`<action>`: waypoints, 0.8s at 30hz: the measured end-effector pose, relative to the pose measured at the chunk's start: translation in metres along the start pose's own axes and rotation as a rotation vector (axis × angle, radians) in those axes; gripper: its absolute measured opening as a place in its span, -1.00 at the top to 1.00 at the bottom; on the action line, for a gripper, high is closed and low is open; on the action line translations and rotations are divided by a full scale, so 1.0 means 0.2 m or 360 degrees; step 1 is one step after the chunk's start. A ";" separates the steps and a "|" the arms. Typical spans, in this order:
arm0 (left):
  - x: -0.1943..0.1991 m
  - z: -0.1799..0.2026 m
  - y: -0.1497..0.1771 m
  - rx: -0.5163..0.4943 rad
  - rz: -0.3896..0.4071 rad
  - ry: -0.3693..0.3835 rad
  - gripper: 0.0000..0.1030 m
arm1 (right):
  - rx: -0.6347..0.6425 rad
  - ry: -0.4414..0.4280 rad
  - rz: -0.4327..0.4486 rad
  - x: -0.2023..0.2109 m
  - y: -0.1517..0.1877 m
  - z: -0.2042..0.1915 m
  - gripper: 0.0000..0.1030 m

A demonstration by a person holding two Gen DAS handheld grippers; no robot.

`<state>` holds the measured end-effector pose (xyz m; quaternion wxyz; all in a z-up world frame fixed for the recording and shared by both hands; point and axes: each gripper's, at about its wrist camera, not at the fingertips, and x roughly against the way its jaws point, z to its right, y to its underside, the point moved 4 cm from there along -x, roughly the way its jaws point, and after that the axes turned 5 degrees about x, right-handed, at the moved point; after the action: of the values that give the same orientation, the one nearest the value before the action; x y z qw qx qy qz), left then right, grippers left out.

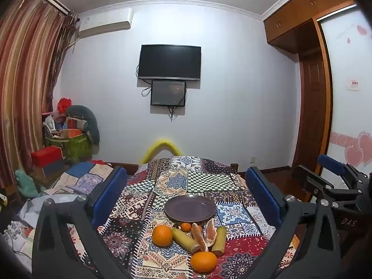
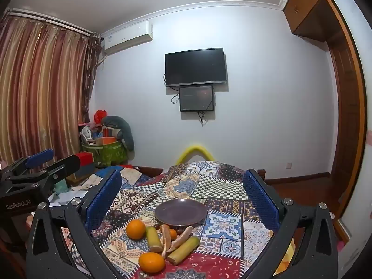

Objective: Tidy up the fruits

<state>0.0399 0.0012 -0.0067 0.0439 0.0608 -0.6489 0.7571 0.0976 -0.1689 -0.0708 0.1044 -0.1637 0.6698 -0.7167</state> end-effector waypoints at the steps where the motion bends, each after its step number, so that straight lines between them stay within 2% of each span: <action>1: 0.00 0.00 0.00 0.0003 -0.0009 0.0001 -1.00 | 0.0000 -0.0001 0.0000 0.00 0.00 0.00 -1.00; 24: 0.00 0.03 -0.01 -0.0023 -0.0022 0.0071 -1.00 | -0.0020 0.0005 -0.0002 0.02 0.00 0.01 -1.00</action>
<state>0.0403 -0.0044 -0.0041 0.0639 0.0479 -0.6527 0.7534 0.0951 -0.1726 -0.0697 0.1017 -0.1636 0.6744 -0.7128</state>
